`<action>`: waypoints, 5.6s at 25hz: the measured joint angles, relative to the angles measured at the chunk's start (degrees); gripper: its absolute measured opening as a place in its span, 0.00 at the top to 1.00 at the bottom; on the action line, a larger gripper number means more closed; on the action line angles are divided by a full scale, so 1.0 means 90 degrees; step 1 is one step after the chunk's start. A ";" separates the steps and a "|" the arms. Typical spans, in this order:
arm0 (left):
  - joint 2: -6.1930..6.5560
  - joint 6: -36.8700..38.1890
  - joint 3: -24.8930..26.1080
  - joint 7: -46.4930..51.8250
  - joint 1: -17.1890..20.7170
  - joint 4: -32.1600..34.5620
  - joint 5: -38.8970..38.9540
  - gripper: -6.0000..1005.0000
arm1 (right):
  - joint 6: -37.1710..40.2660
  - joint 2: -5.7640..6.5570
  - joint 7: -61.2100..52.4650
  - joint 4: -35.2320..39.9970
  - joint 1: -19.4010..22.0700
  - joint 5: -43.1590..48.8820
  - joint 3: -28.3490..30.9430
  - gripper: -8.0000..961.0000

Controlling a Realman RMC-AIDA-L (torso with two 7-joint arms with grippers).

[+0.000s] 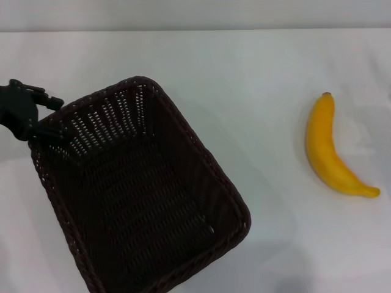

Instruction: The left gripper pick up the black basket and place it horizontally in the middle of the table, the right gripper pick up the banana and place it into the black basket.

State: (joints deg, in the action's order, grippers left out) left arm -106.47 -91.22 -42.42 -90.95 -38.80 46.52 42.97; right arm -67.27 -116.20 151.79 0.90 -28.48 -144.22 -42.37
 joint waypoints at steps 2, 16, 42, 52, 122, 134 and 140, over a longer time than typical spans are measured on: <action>-0.0004 0.0080 0.0006 -0.0002 -0.0028 -0.0124 -0.0002 0.36 | -0.0001 0.0000 0.0000 -0.0008 0.0017 0.0000 0.0000 0.09; -0.0054 0.0377 0.0017 -0.0028 0.0048 -0.0421 -0.0010 0.43 | 0.0030 0.0000 0.0000 -0.0012 0.0082 0.0001 0.0000 0.09; -0.1408 0.1556 -0.1450 0.4924 0.1823 0.3453 0.1264 0.79 | 0.0187 0.0133 0.0020 0.1237 0.0567 0.0040 -0.0028 0.10; -0.1419 0.3633 -0.3487 0.7135 0.3185 0.4582 0.1086 0.79 | 0.0599 0.0175 0.0088 0.2085 0.0756 0.0290 -0.0055 0.10; -0.1347 0.6885 -0.5266 0.7753 0.5804 0.6133 0.0188 0.12 | 0.0875 0.0147 0.0013 0.2373 0.1151 0.0398 -0.0011 0.13; -0.1273 0.1168 0.0600 0.2381 0.3366 0.2681 0.5529 0.11 | 0.0806 0.0148 -0.0482 0.2576 0.1112 0.0416 -0.0576 0.13; -0.1003 -0.0468 0.2237 0.1012 0.2983 0.1510 0.5557 0.11 | 0.1249 0.0363 -0.2798 0.3866 0.1324 0.1983 -0.0823 0.13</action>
State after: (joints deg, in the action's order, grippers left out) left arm -115.49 -95.43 -22.29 -81.84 -11.95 60.11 92.99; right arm -56.03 -112.93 126.61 35.69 -16.56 -126.37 -49.77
